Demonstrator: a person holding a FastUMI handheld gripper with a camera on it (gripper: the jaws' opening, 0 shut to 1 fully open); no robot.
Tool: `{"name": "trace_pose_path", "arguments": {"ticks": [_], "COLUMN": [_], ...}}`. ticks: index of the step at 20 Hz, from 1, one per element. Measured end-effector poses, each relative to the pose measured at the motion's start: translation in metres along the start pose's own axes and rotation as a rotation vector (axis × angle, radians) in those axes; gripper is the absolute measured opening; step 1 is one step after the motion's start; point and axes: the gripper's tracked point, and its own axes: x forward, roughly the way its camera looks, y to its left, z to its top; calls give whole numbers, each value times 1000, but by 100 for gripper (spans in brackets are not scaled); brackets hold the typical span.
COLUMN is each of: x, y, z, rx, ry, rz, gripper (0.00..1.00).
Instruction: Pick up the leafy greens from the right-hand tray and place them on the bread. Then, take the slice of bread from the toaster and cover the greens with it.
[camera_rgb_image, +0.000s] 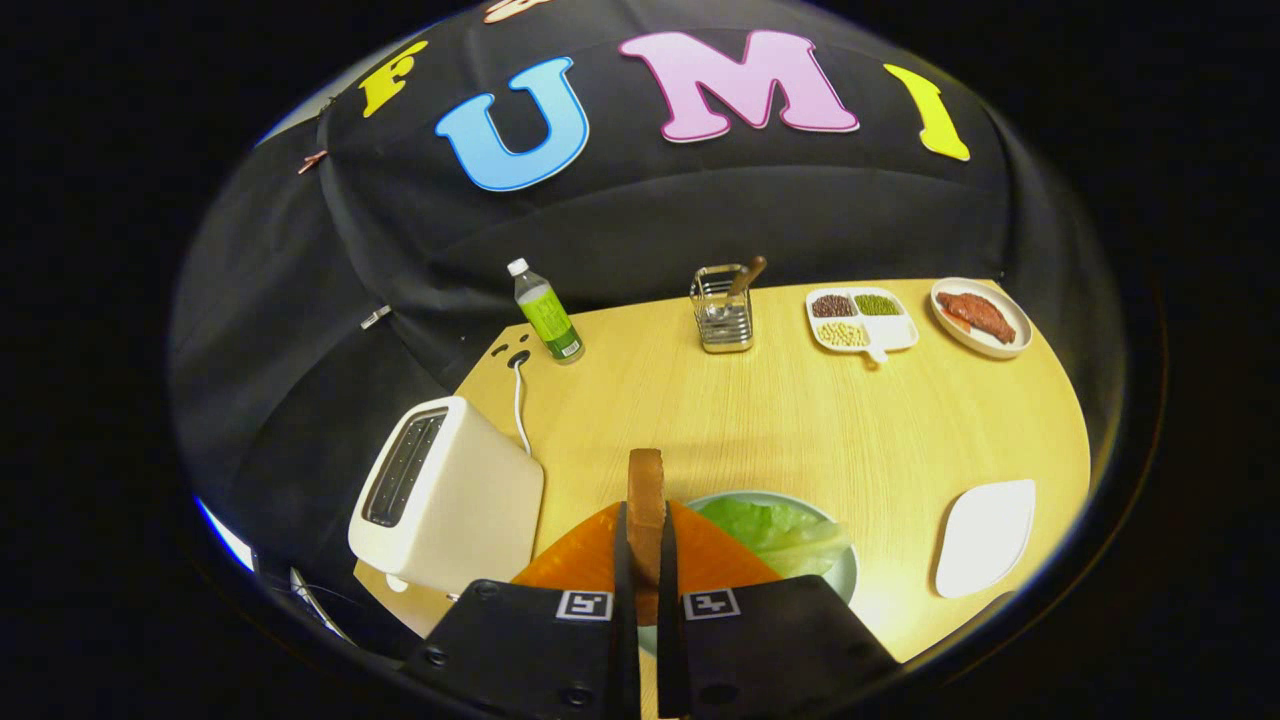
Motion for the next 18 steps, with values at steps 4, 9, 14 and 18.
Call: {"name": "trace_pose_path", "arguments": {"ticks": [4, 9, 14, 18], "x": [9, 14, 9, 5], "y": [-14, -30, -57, -82], "z": [-12, -20, -31, -44], "rx": [20, 35, -17, -74], "ry": [18, 28, 40, 65], "rz": [-25, -57, -126, -199], "gripper": [11, 12, 21, 48]}}
